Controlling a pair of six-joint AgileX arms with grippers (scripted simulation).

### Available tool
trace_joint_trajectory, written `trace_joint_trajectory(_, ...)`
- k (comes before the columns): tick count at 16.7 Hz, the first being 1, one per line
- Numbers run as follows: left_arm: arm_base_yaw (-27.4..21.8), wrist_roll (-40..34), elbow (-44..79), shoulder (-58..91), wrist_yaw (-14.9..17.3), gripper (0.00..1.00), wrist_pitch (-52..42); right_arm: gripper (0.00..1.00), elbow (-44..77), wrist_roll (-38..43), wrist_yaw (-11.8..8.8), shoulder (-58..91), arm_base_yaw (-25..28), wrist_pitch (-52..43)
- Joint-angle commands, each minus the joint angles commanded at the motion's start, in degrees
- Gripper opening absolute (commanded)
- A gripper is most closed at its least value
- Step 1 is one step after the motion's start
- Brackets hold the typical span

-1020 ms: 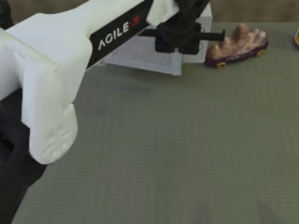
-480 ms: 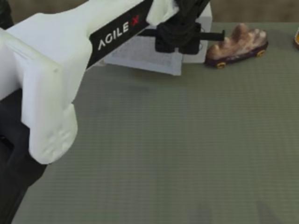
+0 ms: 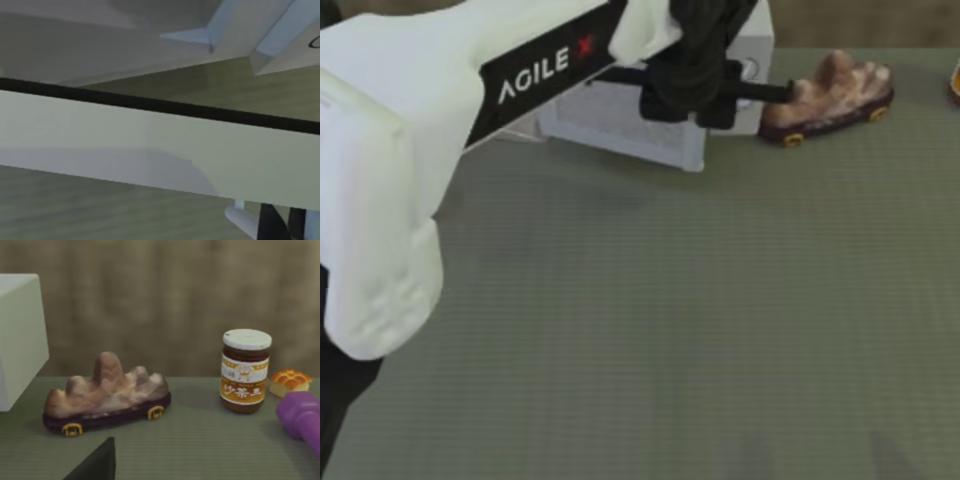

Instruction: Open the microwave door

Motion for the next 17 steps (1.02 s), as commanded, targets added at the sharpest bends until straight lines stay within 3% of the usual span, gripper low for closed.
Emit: trace_joint_trajectory(17, 0.10, 0.85, -1.83, -1.05, 0.45, 0.00, 1.00, 1.00, 0.00, 0.00, 0.00, 0.00, 0.00, 0.00)
